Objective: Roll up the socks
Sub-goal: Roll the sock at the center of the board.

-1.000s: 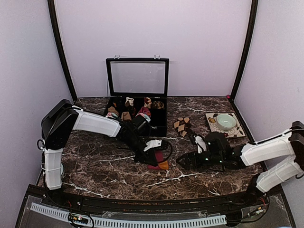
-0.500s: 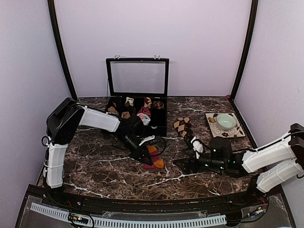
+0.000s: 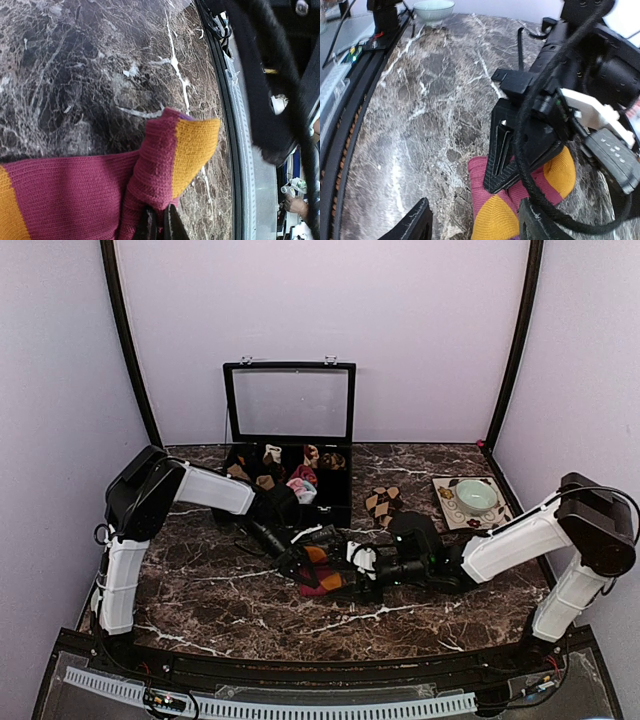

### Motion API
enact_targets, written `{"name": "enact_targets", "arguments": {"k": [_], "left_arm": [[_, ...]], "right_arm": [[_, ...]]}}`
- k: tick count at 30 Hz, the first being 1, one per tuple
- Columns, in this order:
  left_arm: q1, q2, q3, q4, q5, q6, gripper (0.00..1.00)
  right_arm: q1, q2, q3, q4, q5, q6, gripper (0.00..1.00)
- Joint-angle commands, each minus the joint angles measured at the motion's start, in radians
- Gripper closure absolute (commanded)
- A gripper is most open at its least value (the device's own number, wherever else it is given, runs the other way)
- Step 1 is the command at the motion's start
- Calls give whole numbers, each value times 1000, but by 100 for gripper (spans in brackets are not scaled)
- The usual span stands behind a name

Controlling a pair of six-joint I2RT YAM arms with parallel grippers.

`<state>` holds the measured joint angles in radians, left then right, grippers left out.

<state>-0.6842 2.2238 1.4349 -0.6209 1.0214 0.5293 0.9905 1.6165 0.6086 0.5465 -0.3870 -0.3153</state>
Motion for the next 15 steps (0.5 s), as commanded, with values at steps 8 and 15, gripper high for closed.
{"name": "enact_targets", "arguments": {"k": [8, 15], "left_arm": [[5, 74, -33, -125, -216, 16, 99], [7, 46, -31, -138, -177, 55, 80]], "right_arm": [[-25, 170, 97, -48, -26, -133, 67], [-26, 230, 127, -120, -61, -107, 100]]}}
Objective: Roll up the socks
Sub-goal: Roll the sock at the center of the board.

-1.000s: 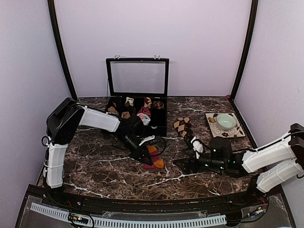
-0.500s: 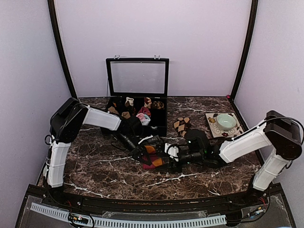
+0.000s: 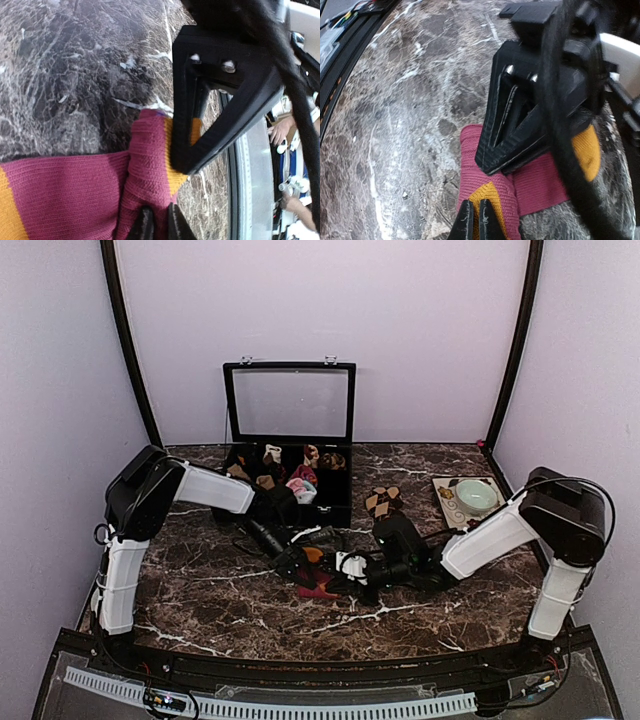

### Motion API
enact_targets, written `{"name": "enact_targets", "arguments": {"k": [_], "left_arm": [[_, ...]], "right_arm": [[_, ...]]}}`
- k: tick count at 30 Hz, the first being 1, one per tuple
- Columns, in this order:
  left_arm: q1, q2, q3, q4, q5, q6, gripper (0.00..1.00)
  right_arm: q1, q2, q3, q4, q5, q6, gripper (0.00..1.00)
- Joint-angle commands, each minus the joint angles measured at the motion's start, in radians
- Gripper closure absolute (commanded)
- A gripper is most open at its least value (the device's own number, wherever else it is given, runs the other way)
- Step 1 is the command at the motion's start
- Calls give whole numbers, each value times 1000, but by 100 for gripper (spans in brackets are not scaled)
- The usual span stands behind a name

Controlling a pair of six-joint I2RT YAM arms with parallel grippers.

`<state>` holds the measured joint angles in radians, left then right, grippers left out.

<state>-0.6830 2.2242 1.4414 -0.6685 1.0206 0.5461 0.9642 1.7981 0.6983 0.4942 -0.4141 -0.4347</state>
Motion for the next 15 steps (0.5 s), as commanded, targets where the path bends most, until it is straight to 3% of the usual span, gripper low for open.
{"name": "enact_targets", "arguments": {"k": [1, 4, 8, 12, 15], "left_arm": [[5, 33, -40, -87, -172, 44, 76], [6, -1, -39, -97, -159, 72, 66], [22, -67, -31, -125, -185, 90, 33], [55, -159, -35, -120, -242, 101, 32], [60, -192, -60, -59, -317, 84, 38]], "right_arm": [[-1, 60, 50, -88, -38, 17, 100], [-1, 75, 55, -116, -37, 38, 100], [-1, 72, 66, -147, -35, 90, 100], [2, 81, 90, -194, -13, 155, 100], [10, 80, 91, -197, -16, 207, 100]]}}
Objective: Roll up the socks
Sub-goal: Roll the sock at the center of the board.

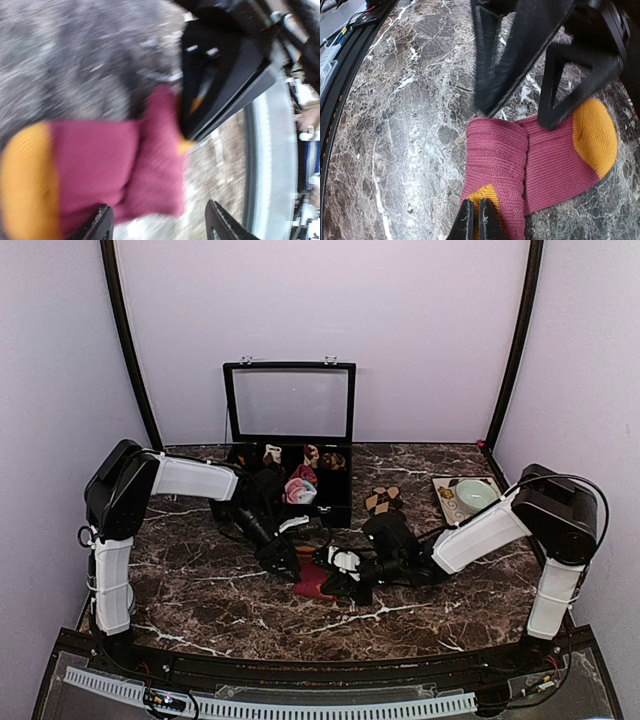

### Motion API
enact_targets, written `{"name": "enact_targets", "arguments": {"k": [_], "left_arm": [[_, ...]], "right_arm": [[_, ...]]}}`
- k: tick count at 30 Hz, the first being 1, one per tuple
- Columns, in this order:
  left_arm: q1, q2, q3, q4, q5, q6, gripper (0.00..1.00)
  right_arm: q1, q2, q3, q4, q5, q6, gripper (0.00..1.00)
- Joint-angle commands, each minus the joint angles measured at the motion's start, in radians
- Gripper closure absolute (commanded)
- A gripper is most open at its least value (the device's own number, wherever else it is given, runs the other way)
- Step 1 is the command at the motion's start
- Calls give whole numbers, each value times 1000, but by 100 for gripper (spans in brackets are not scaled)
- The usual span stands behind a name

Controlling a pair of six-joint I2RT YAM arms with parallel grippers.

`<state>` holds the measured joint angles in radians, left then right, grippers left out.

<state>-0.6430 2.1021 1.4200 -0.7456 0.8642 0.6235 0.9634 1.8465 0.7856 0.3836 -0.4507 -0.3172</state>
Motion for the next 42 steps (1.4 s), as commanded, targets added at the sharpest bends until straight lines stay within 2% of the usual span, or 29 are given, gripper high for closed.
{"name": "enact_targets", "arguments": {"k": [1, 6, 14, 22, 30, 35, 37, 42], "left_arm": [[20, -72, -42, 38, -171, -2, 40], [20, -29, 15, 55, -167, -34, 45], [-21, 63, 111, 20, -87, -29, 46], [-80, 107, 124, -6, -37, 13, 46], [-77, 75, 53, 41, -116, 49, 47], [-59, -33, 21, 251, -397, -99, 45], [-51, -84, 1, 302, -462, -120, 44], [-50, -202, -74, 324, -468, -99, 38]], "right_arm": [[16, 31, 4, -90, 26, 105, 100], [50, 16, -21, -86, 46, 161, 100], [85, 1, -46, -71, 84, 240, 100], [86, 5, -40, -46, 114, 302, 100], [38, 35, 2, -17, 78, 336, 100], [21, 44, 1, -13, 48, 374, 100], [17, 59, 6, -29, 42, 402, 100], [16, 85, 22, -68, 31, 452, 100]]}}
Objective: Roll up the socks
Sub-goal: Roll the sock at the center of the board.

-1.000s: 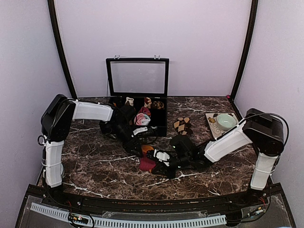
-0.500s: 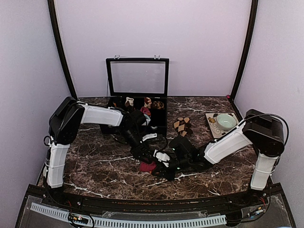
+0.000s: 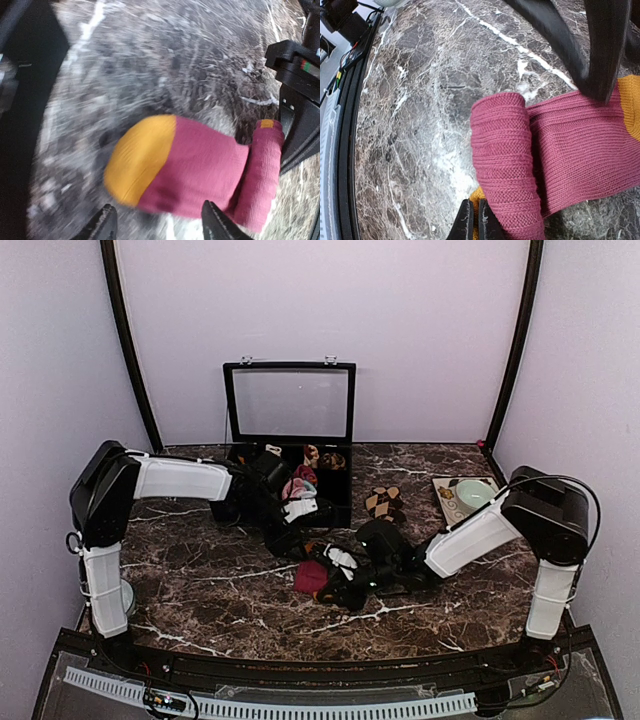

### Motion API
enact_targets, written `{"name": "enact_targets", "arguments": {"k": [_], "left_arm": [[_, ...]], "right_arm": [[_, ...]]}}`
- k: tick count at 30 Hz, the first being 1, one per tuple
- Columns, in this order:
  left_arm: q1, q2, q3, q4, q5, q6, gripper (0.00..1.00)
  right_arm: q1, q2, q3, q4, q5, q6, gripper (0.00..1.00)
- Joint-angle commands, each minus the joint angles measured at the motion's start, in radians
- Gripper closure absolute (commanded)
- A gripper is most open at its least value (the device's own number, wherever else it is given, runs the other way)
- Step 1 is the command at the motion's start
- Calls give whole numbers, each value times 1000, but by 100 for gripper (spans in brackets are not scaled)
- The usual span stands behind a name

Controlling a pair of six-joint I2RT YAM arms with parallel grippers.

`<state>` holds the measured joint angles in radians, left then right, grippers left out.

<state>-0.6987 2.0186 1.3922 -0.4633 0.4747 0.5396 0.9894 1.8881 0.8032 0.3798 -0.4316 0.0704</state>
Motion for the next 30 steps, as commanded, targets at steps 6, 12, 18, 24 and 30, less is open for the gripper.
{"name": "enact_targets", "arguments": {"k": [6, 12, 18, 24, 30], "left_arm": [[27, -239, -155, 17, 73, 6, 31], [38, -350, -308, 56, 371, 112, 45], [14, -303, -340, 124, 354, 175, 42], [-71, -261, -289, 145, 245, 283, 39], [-99, -183, -250, 155, 113, 345, 41]], "right_arm": [[-15, 54, 18, -59, 2, 106, 100], [-25, 53, 21, -26, -29, 148, 100], [-45, 50, 9, 15, -66, 190, 100], [-65, 46, 8, 15, -90, 210, 100], [-72, 47, 11, 6, -103, 216, 100]]}}
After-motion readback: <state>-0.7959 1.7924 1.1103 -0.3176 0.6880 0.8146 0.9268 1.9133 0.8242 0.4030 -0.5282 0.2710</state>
